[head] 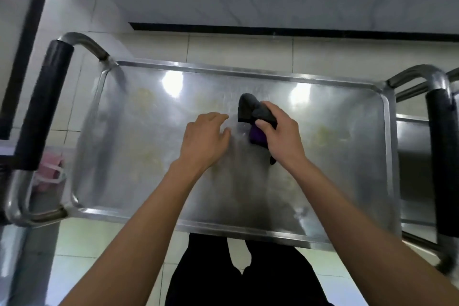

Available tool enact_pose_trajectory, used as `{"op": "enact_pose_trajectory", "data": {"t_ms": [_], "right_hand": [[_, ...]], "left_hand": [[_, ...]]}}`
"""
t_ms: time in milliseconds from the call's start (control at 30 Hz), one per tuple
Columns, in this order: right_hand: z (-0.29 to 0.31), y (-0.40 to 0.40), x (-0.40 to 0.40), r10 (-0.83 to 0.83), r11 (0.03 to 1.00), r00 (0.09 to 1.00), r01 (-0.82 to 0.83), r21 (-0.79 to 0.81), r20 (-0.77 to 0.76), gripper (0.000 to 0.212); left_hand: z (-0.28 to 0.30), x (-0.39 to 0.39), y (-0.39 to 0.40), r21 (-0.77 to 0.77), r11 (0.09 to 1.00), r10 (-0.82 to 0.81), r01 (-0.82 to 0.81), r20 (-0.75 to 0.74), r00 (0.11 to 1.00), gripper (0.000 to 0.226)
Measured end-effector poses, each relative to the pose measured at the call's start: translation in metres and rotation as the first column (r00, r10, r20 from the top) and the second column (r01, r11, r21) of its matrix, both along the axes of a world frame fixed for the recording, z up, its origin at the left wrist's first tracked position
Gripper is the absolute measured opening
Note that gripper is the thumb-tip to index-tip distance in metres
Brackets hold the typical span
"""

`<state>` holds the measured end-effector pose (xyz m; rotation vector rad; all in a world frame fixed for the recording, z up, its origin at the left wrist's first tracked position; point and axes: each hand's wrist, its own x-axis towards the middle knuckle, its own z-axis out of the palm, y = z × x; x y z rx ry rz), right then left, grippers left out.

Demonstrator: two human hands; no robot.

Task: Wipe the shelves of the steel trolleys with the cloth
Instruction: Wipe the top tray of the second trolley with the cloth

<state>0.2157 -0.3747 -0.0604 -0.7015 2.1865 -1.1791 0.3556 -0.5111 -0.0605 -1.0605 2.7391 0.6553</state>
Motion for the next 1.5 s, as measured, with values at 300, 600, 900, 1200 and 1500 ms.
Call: {"op": "enact_pose_trajectory", "data": {"t_ms": [300, 600, 900, 1200, 1500], "right_hand": [[0.002, -0.08, 0.027, -0.037, 0.999, 0.999, 0.037, -0.004, -0.025, 0.037], [-0.002, -0.11, 0.058, 0.041, 0.993, 0.999, -0.041, -0.109, -0.001, 0.035], [-0.001, -0.156, 0.117, 0.178, 0.977, 0.982, -0.169, -0.133, 0.058, 0.032], [-0.011, -0.245, 0.161, 0.174, 0.981, 0.983, -0.169, -0.1, 0.051, 0.041], [-0.035, -0.334, 0.171, -0.006, 0.988, 0.997, -0.006, -0.156, -0.077, 0.05]], "left_hand": [[-0.003, 0.022, -0.075, 0.016, 0.997, -0.072, 0.072, -0.003, 0.997, 0.044], [0.009, 0.064, -0.088, 0.007, 0.999, 0.04, -0.04, 0.045, 0.998, 0.045], [0.023, 0.129, -0.116, -0.017, 0.98, 0.196, -0.196, 0.017, 0.98, 0.045], [0.008, 0.171, -0.192, -0.017, 0.963, 0.27, -0.27, 0.014, 0.963, 0.05], [-0.018, 0.175, -0.236, 0.031, 0.968, 0.247, -0.247, 0.017, 0.969, 0.05]]}}
